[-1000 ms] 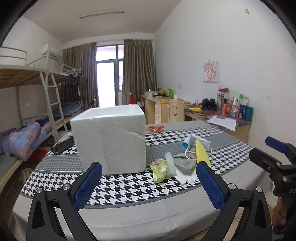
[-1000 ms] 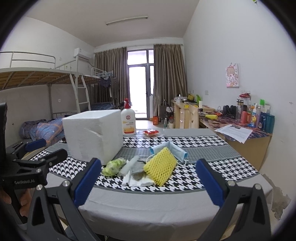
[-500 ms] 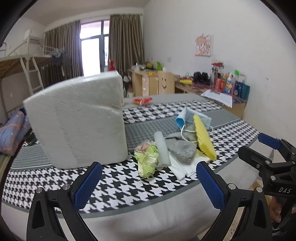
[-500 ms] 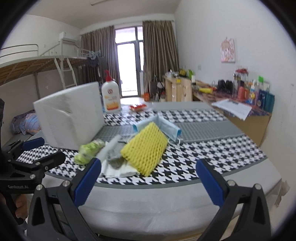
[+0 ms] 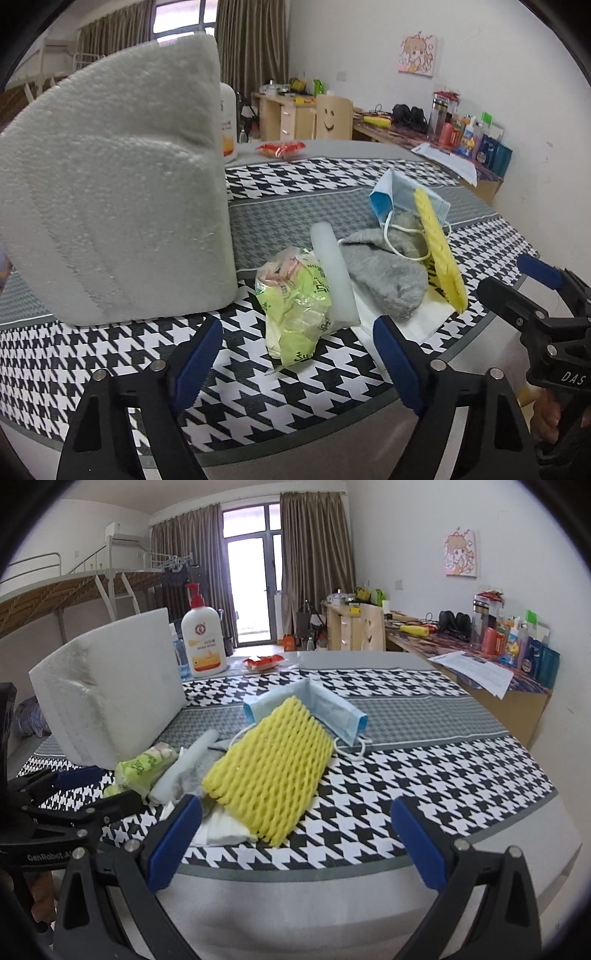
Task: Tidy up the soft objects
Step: 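Grasp the green snack bag with left tool while right tool grasps yellow foam net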
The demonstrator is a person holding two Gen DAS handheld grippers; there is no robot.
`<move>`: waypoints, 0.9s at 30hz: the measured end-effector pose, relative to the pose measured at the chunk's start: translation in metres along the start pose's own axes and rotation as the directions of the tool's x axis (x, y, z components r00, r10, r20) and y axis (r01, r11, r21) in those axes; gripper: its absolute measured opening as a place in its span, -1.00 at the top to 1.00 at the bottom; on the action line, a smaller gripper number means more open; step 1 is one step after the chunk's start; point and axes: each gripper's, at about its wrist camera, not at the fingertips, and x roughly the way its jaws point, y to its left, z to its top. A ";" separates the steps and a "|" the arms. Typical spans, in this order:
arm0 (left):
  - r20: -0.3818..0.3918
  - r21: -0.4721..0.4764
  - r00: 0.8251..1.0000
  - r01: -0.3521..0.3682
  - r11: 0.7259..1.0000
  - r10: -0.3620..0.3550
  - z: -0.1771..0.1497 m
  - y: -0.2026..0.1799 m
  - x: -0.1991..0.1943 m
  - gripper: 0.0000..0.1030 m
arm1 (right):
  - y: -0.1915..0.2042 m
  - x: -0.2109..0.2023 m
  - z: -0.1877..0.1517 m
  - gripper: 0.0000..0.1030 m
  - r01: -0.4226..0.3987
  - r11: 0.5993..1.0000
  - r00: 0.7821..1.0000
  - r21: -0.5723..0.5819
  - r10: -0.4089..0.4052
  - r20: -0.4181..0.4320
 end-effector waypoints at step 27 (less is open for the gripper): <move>-0.032 -0.007 0.998 0.050 0.999 -0.051 0.004 0.009 0.019 0.40 | 0.008 0.050 0.020 -0.81 -0.027 1.000 0.992 -0.015 0.025 -0.124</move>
